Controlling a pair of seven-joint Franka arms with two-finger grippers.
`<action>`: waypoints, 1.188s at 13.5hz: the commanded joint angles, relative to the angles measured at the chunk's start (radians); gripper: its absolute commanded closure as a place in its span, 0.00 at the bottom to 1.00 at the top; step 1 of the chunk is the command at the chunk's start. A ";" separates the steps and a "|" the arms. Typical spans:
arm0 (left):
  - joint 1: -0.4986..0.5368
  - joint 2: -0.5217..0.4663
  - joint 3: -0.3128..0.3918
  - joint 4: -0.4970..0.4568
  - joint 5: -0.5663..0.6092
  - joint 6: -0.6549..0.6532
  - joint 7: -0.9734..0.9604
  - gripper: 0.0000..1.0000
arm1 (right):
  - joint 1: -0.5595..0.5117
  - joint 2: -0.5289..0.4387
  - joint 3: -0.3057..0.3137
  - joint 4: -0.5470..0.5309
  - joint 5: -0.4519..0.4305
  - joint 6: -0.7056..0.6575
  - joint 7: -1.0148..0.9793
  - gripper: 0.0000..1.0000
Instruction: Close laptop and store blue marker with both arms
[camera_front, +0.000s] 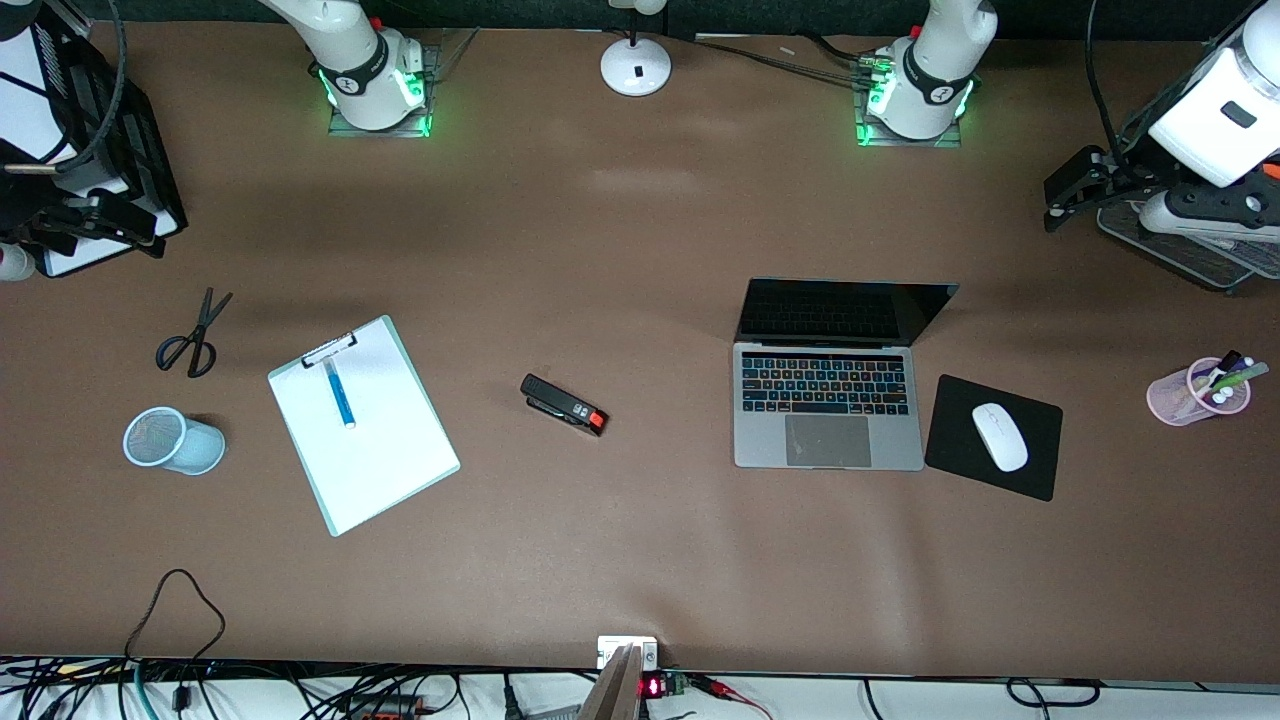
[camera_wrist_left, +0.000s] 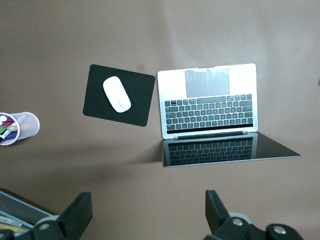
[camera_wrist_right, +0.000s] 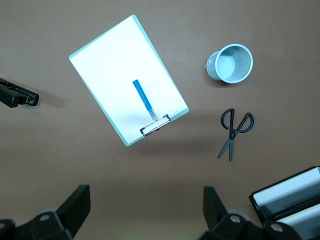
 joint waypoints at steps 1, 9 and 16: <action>0.010 0.014 -0.013 0.035 -0.010 -0.035 0.002 0.00 | 0.000 0.005 0.002 0.004 0.010 0.004 -0.001 0.00; 0.006 0.098 -0.016 0.025 -0.012 -0.076 -0.007 0.00 | 0.009 0.023 0.006 0.005 0.005 0.014 -0.001 0.00; -0.029 0.169 -0.037 -0.092 -0.028 -0.076 -0.175 0.00 | 0.054 0.072 0.007 0.005 -0.042 0.040 -0.013 0.00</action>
